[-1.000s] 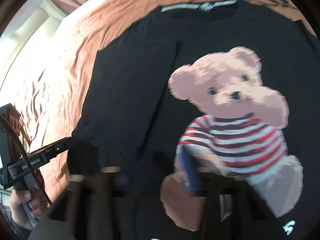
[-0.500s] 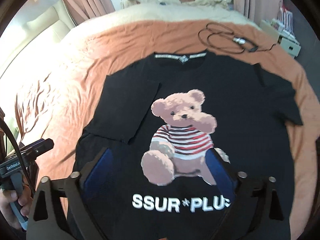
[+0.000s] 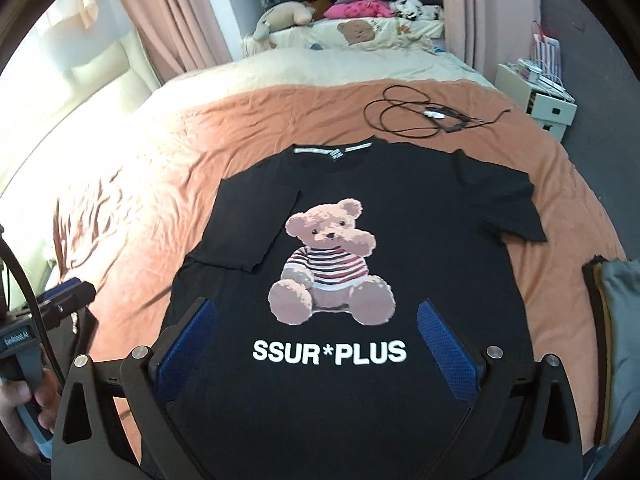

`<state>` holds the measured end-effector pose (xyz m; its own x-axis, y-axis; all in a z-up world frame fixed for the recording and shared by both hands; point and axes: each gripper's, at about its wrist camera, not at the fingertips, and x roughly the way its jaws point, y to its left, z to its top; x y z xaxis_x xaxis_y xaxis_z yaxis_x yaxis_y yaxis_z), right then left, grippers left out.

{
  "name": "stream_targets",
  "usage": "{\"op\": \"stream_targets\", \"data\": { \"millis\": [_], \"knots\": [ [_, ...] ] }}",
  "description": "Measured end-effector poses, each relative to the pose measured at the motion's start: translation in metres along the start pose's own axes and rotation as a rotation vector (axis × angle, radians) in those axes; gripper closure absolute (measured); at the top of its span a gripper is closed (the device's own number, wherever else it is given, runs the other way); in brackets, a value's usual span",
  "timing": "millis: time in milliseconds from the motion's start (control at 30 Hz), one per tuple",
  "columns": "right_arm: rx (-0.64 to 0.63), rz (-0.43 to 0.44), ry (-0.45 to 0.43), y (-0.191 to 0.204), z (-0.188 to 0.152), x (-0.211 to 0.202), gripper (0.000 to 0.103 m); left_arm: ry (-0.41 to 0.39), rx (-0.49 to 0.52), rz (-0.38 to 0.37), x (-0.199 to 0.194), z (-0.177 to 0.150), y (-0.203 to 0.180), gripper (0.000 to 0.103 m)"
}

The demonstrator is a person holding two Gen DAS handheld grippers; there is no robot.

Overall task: Fold small clothes
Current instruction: 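Move both tools across to the opposite side edge of the T-shirt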

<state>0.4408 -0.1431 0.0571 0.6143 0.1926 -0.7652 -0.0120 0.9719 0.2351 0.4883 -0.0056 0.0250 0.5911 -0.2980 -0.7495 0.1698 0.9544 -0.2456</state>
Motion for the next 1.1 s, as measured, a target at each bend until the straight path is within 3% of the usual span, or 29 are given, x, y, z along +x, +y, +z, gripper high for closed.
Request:
{"op": "stream_targets", "data": {
  "millis": [200,533,733,1100],
  "knots": [
    [-0.004,-0.084,-0.063,-0.024,-0.022,-0.04,0.002,-0.026,0.015,-0.004,-0.021,-0.019,-0.03,0.002],
    [0.05,-0.079,-0.2,-0.066,-0.052,-0.117,0.002,-0.124,0.067,-0.051,-0.072,-0.04,-0.088,0.002],
    [0.062,-0.118,-0.227,-0.094,-0.069,-0.122,0.002,-0.133,0.081,-0.067,-0.069,-0.034,-0.116,0.002],
    [0.091,-0.091,-0.166,-0.141,-0.052,-0.082,0.002,-0.109,0.093,-0.127,-0.012,-0.018,-0.165,0.001]
  ]
}}
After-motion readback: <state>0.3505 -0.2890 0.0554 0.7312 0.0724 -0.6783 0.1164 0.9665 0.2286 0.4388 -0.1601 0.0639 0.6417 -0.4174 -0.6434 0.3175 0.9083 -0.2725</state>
